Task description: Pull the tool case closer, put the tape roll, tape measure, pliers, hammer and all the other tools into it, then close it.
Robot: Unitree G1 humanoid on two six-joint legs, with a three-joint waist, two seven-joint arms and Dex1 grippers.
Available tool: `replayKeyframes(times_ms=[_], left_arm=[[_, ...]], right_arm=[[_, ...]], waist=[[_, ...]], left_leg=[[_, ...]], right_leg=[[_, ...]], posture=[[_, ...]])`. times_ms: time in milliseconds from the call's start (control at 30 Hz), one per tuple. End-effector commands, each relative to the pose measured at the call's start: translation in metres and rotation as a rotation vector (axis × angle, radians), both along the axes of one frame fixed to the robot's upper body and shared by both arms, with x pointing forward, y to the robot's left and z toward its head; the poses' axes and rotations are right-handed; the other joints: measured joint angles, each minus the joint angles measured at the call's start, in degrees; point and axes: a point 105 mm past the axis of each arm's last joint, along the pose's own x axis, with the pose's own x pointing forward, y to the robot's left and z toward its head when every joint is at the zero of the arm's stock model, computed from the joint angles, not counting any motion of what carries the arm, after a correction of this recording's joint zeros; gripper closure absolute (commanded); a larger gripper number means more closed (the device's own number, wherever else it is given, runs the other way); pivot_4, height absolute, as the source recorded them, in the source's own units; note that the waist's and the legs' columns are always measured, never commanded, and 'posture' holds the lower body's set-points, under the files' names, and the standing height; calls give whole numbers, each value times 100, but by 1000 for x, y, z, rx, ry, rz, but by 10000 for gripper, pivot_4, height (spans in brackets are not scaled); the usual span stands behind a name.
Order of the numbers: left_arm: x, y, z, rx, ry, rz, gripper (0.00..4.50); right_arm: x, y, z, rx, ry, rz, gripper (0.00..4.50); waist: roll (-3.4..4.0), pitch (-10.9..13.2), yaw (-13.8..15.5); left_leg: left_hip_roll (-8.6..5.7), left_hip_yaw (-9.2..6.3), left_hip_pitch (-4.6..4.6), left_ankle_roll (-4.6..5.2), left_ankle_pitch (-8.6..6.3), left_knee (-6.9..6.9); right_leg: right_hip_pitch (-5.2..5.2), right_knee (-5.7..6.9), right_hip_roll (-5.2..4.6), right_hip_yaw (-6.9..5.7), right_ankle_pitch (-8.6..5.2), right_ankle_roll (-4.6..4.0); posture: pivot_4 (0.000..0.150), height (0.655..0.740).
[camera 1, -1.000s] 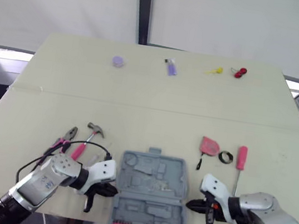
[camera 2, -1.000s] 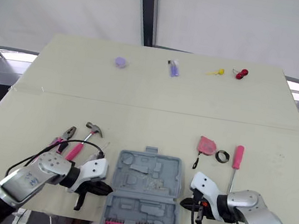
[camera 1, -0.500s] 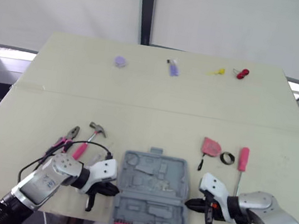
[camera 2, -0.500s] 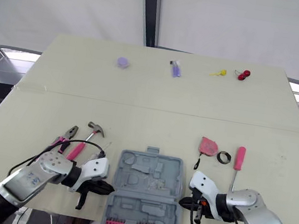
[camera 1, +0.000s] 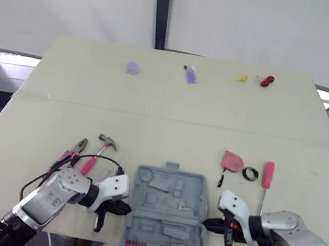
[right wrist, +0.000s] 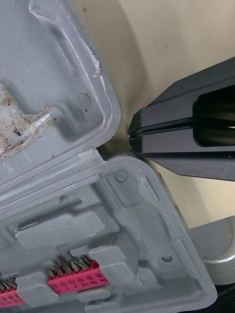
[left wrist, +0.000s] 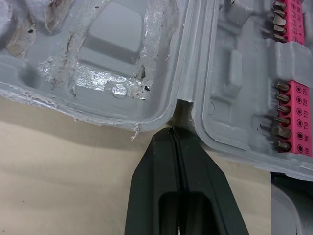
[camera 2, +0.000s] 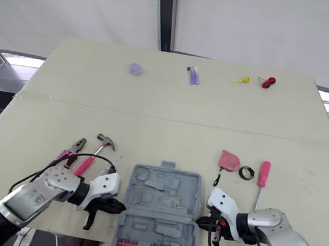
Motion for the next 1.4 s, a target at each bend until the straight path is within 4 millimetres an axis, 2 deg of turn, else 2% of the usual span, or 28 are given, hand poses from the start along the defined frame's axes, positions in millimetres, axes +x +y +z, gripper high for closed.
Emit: replayKeyframes(times_ms=[33, 233, 433, 833, 1067, 1133, 1200, 1267, 1367, 1400], left_arm=[[-3, 4, -9, 26, 25, 20, 45000], [2, 2, -7, 11, -2, 32, 45000], [-3, 3, -11, 22, 18, 23, 45000], [-3, 29, -6, 54, 10, 86, 45000], [-5, 36, 0, 19, 15, 121, 45000], [-6, 31, 5, -31, 17, 127, 45000], [-4, 25, 23, -131, 18, 151, 45000], [2, 26, 45, -227, 5, 202, 45000], [14, 43, 75, -321, -46, 305, 35957], [19, 55, 82, -327, -75, 351, 31388]], right_arm=[[0, 2, 5, 8, -18, 15, 44820], [0, 3, 5, 12, -17, 18, 44820], [0, 4, 5, 14, -19, 20, 44820], [7, -27, 9, -21, -29, -66, 44820], [10, -32, 10, -19, -37, -62, 44820], [12, -30, 14, 8, -42, -62, 44820], [16, -26, 32, 104, -66, -74, 44820], [21, -33, 50, 165, -95, -109, 44820], [28, -58, 68, 206, -135, -210, 45000], [30, -69, 72, 206, -147, -250, 42476]], waist=[[0, 0, 0], [0, 0, 4], [0, 0, 8], [0, 0, -31], [1, 0, -32], [1, 0, -32], [0, 1, -28], [-2, 5, -9], [-5, 7, -2], [-5, 7, -4]], left_leg=[[0, 0, 0, 0, 0, 0], [0, 0, 0, 0, 0, 1], [0, 0, -1, 1, 0, 3], [6, 0, 2, 1, -1, -2], [10, 1, 2, 0, -1, -5], [10, 1, 1, -1, -1, -4], [10, 1, 0, -1, -1, -3], [10, 0, -5, 0, -1, 2], [10, -8, -11, 0, -1, 12], [10, -9, -9, 0, -1, 12]], right_leg=[[0, 0, 0, 0, 0, 0], [0, 0, 0, 0, 0, 0], [2, 0, 0, 1, 0, 0], [1, -2, 6, 1, 0, 0], [1, -8, 11, 1, 0, -1], [1, -9, 11, 1, 0, -1], [1, -9, 11, 2, 0, -1], [1, -9, 10, 2, 0, 0], [3, -9, 12, 7, 0, 0], [4, -9, 13, 7, 0, -1]], posture=[[1500, 7400], [1500, 7400], [1500, 7400], [1500, 7400], [1500, 7400], [1500, 7400], [1500, 7400], [1500, 7400], [1500, 7400], [1500, 7400]])
